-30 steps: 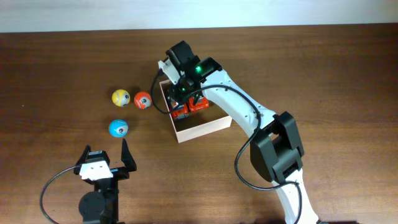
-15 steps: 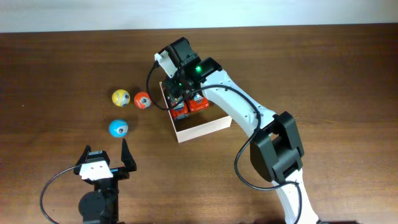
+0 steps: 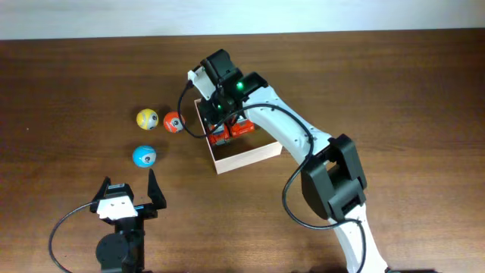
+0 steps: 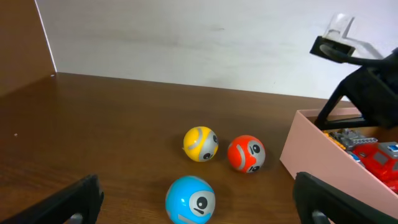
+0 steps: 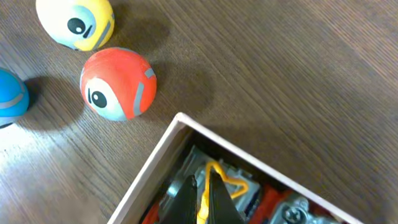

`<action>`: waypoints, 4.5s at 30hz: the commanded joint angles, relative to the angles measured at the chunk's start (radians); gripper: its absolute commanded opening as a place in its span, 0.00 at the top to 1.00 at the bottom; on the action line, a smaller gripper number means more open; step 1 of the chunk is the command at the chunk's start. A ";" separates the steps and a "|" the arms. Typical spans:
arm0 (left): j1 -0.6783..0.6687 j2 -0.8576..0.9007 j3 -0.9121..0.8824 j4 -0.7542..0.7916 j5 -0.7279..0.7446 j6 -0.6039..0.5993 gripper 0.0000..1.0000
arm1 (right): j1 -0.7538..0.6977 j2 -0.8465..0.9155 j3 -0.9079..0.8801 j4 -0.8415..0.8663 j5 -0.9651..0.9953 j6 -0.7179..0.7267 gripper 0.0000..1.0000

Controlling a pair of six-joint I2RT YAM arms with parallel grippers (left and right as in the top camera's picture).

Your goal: Pack container

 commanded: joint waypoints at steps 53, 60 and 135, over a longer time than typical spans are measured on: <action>-0.004 -0.008 -0.002 -0.005 0.008 0.013 0.01 | -0.034 -0.321 0.029 -0.018 0.222 0.192 0.29; -0.004 -0.008 -0.002 -0.005 0.008 0.013 0.01 | -0.209 -0.463 0.029 -0.166 0.372 0.316 0.01; -0.002 1.638 1.222 -0.929 0.140 0.005 0.09 | -0.764 -0.453 0.017 -0.578 0.364 0.566 0.01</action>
